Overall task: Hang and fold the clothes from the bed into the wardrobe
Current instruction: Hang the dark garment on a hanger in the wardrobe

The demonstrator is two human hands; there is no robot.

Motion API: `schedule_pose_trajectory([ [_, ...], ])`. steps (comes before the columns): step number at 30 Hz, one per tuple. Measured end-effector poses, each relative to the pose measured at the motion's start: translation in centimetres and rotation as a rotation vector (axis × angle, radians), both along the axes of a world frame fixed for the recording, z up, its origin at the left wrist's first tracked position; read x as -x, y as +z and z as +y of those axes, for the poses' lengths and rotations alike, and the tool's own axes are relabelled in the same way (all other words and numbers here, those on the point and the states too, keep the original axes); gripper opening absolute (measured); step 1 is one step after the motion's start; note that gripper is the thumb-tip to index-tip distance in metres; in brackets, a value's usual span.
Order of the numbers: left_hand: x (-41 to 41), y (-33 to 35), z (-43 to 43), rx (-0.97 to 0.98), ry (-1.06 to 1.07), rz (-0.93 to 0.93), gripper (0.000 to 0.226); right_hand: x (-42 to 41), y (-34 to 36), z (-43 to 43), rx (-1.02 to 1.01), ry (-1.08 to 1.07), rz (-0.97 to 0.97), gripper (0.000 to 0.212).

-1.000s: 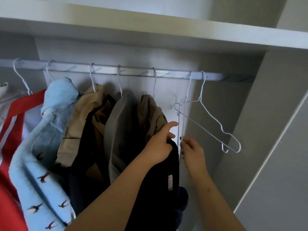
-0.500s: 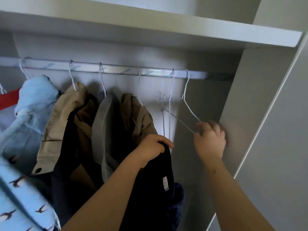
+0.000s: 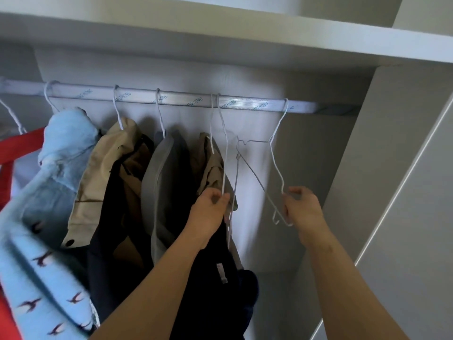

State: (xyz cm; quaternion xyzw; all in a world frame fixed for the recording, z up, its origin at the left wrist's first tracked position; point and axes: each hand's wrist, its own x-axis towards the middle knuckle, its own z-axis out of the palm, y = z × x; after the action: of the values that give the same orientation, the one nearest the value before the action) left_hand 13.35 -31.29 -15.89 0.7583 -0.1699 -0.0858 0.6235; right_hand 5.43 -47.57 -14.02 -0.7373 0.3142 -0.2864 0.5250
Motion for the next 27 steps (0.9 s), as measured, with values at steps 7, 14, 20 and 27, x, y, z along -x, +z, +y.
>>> schedule_pose_trajectory([
  [7,-0.6,-0.2,1.3,-0.149,0.142,-0.150,0.023,1.3,0.9,0.5,-0.507,0.160,-0.314,0.039],
  [14,-0.5,0.0,2.2,-0.133,0.206,-0.160,0.020,2.3,2.4,0.6,-0.395,0.121,-0.302,0.044],
  [20,-0.2,0.2,2.4,-0.093,0.209,-0.145,0.022,3.0,4.0,0.8,-0.508,0.245,-0.245,0.019],
  [27,0.4,0.6,2.0,-0.021,0.186,-0.116,0.020,2.4,5.5,1.0,-0.172,0.048,-0.262,0.020],
])
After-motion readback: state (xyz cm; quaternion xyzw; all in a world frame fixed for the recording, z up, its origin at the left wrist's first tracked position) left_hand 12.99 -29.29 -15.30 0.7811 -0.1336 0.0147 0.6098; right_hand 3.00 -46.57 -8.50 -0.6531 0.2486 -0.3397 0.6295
